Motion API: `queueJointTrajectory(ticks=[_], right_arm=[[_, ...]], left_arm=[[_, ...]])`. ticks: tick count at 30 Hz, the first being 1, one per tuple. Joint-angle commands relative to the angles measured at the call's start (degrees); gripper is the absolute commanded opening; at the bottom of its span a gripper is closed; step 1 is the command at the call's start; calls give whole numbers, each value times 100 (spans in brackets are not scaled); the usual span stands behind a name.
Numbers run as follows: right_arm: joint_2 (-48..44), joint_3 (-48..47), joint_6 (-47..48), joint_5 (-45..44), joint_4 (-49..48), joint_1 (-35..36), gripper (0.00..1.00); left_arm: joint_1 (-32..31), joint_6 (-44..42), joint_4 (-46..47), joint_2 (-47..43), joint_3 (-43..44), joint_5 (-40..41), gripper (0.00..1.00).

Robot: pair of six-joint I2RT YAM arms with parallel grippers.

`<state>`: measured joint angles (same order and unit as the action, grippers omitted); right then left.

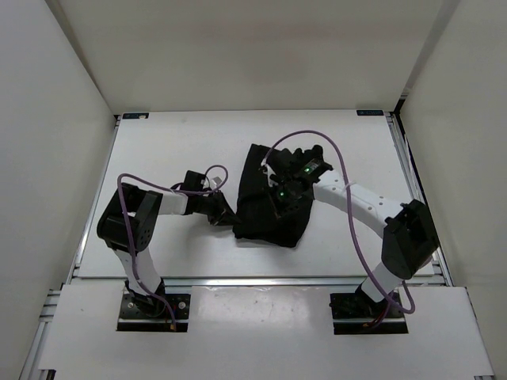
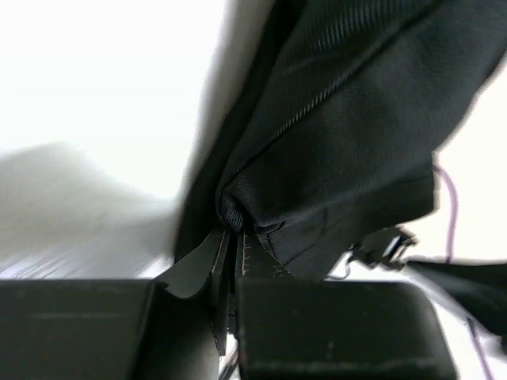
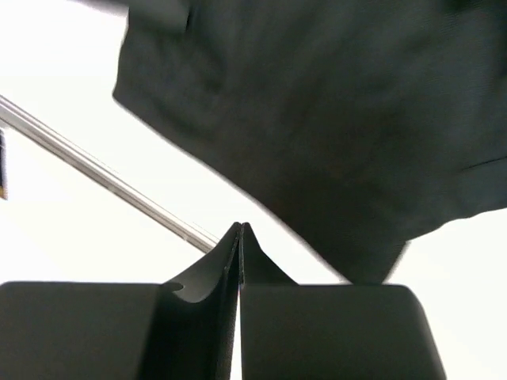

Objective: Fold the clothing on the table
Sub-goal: Flatten the skirt out

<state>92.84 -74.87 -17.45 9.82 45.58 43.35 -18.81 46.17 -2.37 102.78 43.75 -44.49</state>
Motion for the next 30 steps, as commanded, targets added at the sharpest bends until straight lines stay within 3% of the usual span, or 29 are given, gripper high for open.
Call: queueJointTrajectory(ticks=[1, 6, 14, 22, 26, 30], right_arm=[[-161, 78, 243, -534, 285, 375, 0], [-161, 341, 85, -946, 232, 429, 0], [383, 456, 146, -2370, -93, 384, 0], [858, 762, 251, -3258, -690, 402, 0], [894, 1202, 15, -3417, -578, 376, 0], [623, 1712, -267, -3601, -349, 358, 0]], left_arm=[[105, 498, 685, -83, 405, -96, 0], [264, 551, 589, 75, 793, -104, 0], [378, 682, 720, -4, 662, -209, 0], [501, 849, 861, -179, 661, -358, 0], [755, 1157, 1168, -241, 871, -552, 0], [1238, 824, 678, -329, 1311, -289, 0]])
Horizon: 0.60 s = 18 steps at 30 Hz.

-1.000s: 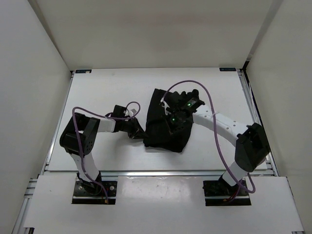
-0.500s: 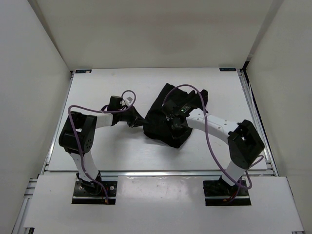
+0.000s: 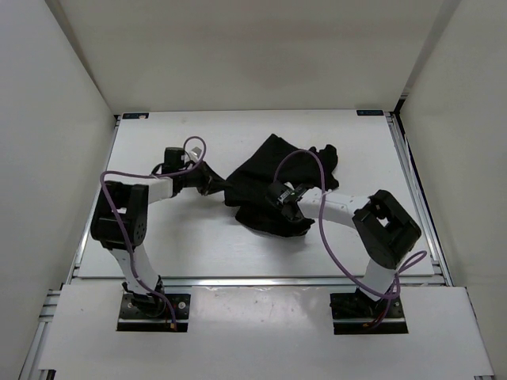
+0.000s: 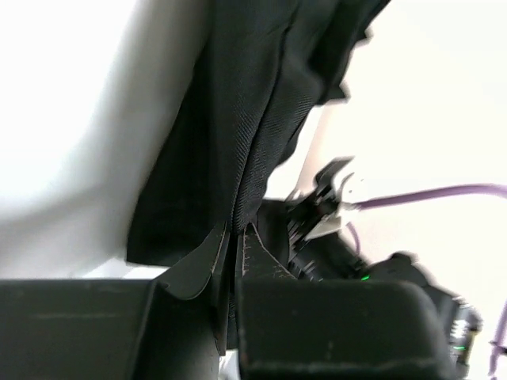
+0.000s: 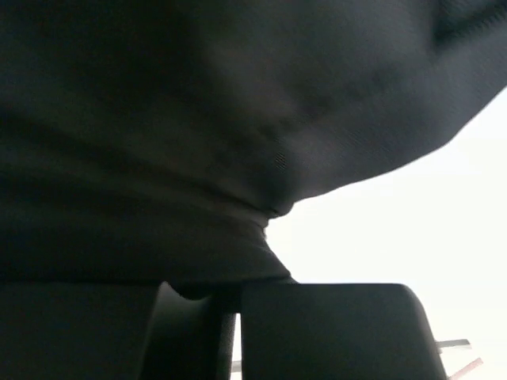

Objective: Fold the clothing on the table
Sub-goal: Flatten the skirt out

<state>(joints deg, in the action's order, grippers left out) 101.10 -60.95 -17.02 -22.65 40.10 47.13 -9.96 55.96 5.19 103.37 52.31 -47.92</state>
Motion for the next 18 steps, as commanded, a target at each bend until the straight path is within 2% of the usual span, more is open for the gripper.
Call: queueJointTrajectory(ticks=[1, 6, 8, 12, 15, 18], right_arm=[[-292, 390, -363, -336, 305, -90, 0], [-827, 821, -522, -529, 656, -353, 0], [-995, 891, -470, -555, 762, -564, 0], [-1180, 892, -452, -818, 1043, -846, 0], [-1251, 848, -365, -846, 1132, -1083, 0], [-1408, 787, -207, -435, 966, -1215, 0]], left_arm=[[467, -208, -193, -414, 507, 64, 0], [986, -481, -501, -607, 464, 213, 0], [1389, -639, -676, -739, 376, 300, 0], [1776, -920, -984, -1012, 95, 502, 0], [1866, -1122, -1222, -1134, -45, 617, 0], [1717, -1237, -1257, -1223, -343, 705, 0]])
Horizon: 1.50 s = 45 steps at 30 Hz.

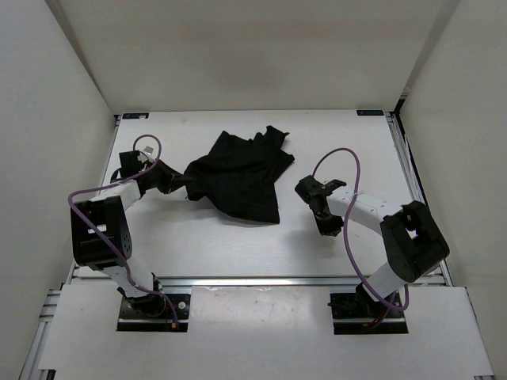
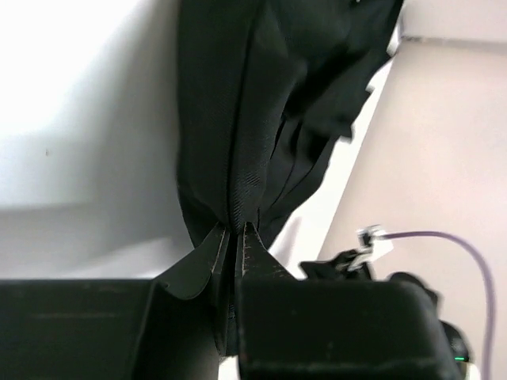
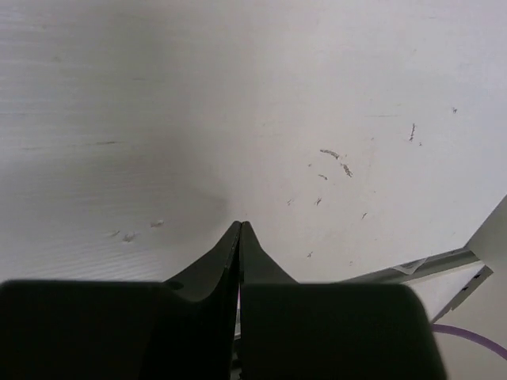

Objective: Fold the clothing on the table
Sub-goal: Flatten the skirt out

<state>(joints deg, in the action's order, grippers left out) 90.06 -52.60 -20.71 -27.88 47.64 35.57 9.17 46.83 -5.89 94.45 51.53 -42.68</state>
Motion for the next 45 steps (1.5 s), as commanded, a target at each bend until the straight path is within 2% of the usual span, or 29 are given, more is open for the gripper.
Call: queueJointTrajectory(ticks=[1, 3, 5, 7, 8, 10, 15, 16, 23, 33, 39, 44, 45], right_arm=[[-383, -92, 251, 385, 89, -59, 0], [-568, -180, 374, 1054, -78, -182, 0], [-647, -242, 384, 2132, -350, -375, 2], [-752, -242, 340, 2732, -631, -603, 18], [-771, -181, 287, 3205, -885, -648, 22], [-797, -120, 225, 3646, -1219, -867, 37], [-438, -303, 155, 4273, -1687, -1289, 44], [-341, -330, 181, 4273, -1696, -1342, 46], [152, -312, 208, 4826, -2266, -1939, 45], [635, -102, -170, 5643, -3242, -2555, 44], [1083, 65, -328, 6118, -3524, -2345, 43], [1286, 434, -600, 6611, -4051, -2143, 39], [1373, 513, -644, 6611, -4078, -2090, 35]], left_arm=[[-257, -350, -184, -340, -431, 189, 0], [-529, -411, -246, -445, -644, 303, 0], [-644, -438, -255, -542, -1011, 391, 0], [-723, -482, -263, -717, -1275, 496, 0], [-732, -534, -359, -735, -1372, 532, 0], [-697, -640, -535, -875, -1470, 593, 0], [-838, -1017, -1079, -1157, -1646, 856, 0], [-1055, -1009, -1116, -1192, -1689, 884, 0], [-1462, -1035, -1247, -1482, -2199, 945, 0], [-1348, -1264, -1511, -1746, -2375, 954, 0], [-1277, -1229, -1433, -1773, -2481, 919, 0], [-1233, -1203, -1380, -1773, -2525, 893, 0], [-1242, -1202, -1345, -1781, -2551, 884, 0]])
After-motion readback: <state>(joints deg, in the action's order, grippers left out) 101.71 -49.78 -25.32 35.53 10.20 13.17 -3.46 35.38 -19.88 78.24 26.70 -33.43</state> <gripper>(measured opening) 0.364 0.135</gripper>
